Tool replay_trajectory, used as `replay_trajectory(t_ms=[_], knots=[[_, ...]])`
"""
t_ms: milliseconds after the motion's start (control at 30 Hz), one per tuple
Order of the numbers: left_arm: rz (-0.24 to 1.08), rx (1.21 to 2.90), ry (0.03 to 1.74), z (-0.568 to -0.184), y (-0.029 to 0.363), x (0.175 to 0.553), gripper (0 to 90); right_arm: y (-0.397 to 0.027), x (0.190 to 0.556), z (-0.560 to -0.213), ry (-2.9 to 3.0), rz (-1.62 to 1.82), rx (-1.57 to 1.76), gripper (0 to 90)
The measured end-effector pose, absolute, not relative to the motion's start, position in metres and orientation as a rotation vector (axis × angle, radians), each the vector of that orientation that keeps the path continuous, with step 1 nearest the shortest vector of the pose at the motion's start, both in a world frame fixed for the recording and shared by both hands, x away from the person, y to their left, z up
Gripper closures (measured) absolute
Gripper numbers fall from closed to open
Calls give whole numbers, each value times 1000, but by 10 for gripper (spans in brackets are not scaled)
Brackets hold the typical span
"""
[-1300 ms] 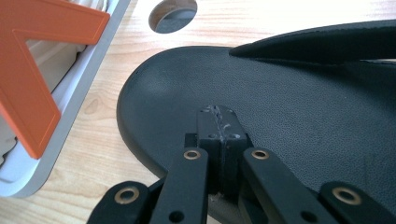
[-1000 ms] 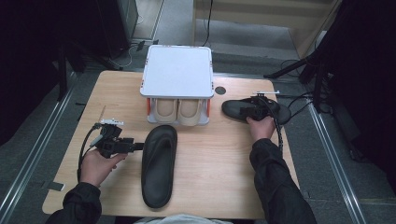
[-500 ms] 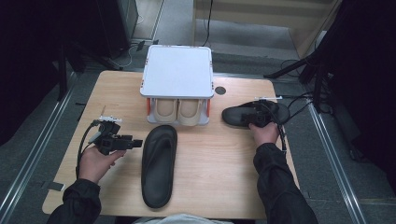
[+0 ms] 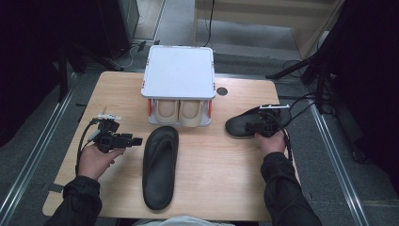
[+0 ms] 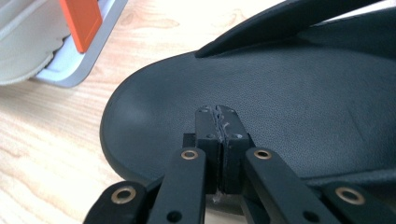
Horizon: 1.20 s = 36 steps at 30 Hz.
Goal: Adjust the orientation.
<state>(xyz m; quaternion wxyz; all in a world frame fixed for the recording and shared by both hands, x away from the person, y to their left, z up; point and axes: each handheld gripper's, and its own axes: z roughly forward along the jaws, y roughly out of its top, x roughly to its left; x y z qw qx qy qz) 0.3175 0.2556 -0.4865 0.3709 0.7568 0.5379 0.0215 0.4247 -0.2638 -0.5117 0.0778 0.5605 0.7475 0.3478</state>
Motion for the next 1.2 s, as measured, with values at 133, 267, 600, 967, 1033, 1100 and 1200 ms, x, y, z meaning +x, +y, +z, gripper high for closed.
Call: replay_trajectory(t_ms=[133, 267, 600, 967, 1033, 1100, 1200], knots=[[48, 1933, 1390, -487, 259, 319, 405, -267, 418, -511, 2252, 1031, 1681, 895], [45, 1937, 1386, -487, 258, 319, 405, -274, 410, -510, 2262, 1028, 1685, 860], [46, 1934, 1388, -486, 260, 318, 404, -290, 397, -490, 2141, 1052, 1700, 726], [50, 1937, 1386, -486, 259, 318, 404, -312, 387, -487, 1984, 1001, 1811, 467], [50, 1941, 1386, -487, 259, 318, 405, -312, 391, -491, 1971, 988, 1827, 444], [52, 1940, 1386, -487, 259, 319, 404, -311, 393, -493, 1945, 985, 1824, 418], [53, 1940, 1388, -487, 259, 318, 404, -310, 396, -496, 1916, 976, 1860, 360]])
